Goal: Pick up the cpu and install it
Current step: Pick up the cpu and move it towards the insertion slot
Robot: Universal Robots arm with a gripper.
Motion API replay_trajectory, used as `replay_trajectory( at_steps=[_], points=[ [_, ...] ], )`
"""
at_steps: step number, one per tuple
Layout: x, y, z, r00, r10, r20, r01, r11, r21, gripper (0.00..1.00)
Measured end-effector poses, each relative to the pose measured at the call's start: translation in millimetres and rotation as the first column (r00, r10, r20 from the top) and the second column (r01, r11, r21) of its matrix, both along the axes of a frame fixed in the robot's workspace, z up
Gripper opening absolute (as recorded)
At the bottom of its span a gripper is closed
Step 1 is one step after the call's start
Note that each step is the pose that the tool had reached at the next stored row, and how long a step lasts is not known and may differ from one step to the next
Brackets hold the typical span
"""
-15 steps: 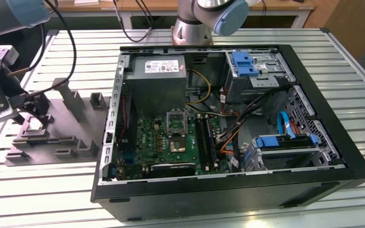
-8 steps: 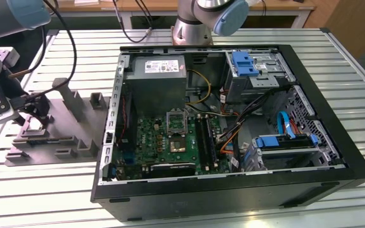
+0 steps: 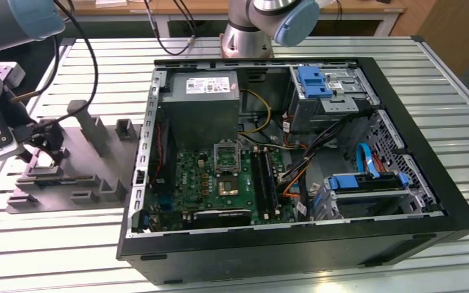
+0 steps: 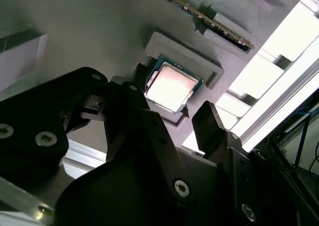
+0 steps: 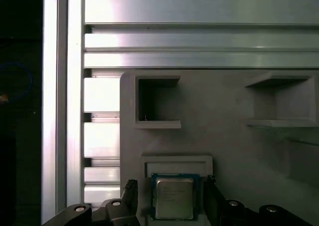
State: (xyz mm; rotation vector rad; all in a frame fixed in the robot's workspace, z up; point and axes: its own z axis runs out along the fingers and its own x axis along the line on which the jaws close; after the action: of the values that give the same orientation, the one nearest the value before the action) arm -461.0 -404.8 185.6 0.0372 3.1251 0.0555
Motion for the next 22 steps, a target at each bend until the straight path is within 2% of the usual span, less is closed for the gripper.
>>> replay_trajectory(
  at_steps=[22],
  points=[
    [-1.3,-0.4,-7.4,1.0,0.0,-0.0002,0.0,1.0,-0.0003,0.63]
  ],
)
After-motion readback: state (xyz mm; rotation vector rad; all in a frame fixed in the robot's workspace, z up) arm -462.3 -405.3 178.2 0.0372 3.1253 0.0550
